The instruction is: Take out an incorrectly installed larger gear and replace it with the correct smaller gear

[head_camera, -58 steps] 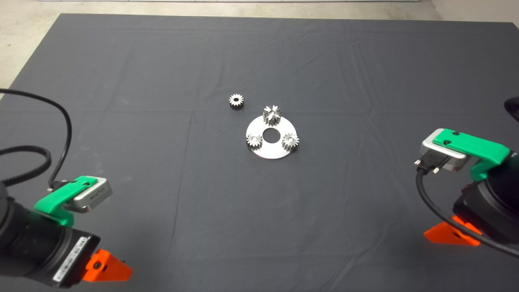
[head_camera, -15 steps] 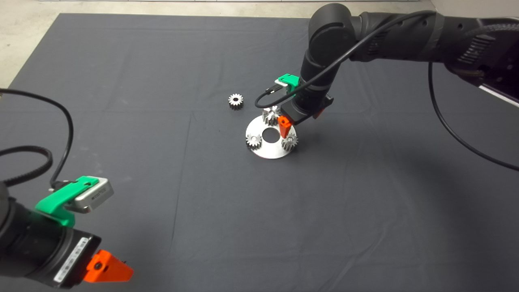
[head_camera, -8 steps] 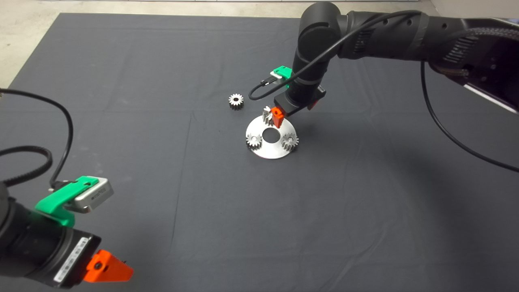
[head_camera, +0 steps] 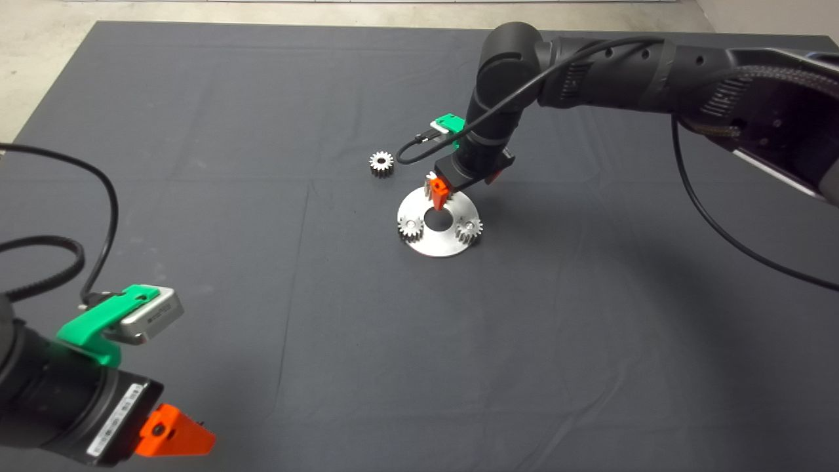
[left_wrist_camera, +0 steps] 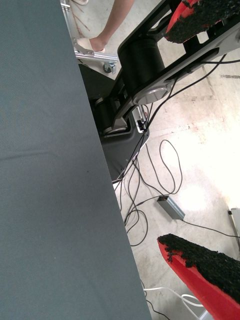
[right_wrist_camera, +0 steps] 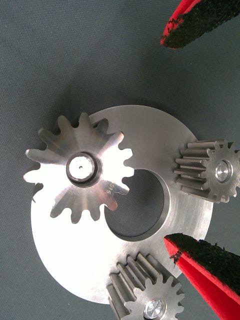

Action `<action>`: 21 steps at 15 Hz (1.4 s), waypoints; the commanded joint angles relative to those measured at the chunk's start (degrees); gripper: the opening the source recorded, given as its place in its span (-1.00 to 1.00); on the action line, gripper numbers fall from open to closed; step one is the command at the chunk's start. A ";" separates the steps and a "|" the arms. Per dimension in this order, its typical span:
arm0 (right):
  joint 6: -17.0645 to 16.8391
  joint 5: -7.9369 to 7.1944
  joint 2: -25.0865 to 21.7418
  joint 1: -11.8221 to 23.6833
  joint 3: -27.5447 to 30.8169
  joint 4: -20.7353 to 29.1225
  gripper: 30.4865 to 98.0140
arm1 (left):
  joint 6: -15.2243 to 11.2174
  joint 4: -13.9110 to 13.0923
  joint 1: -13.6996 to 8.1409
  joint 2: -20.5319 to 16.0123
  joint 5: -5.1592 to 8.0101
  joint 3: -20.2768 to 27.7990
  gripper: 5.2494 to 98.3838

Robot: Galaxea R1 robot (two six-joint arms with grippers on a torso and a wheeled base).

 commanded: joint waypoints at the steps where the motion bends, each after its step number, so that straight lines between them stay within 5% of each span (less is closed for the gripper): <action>1: -0.31 0.19 0.45 1.25 0.05 -2.73 0.99 | 0.02 -0.90 -0.56 -0.16 0.10 0.82 1.00; 21: -0.31 8.16 2.12 0.03 -3.26 -10.97 0.99 | -0.15 -0.90 -0.56 -0.42 0.10 0.91 1.00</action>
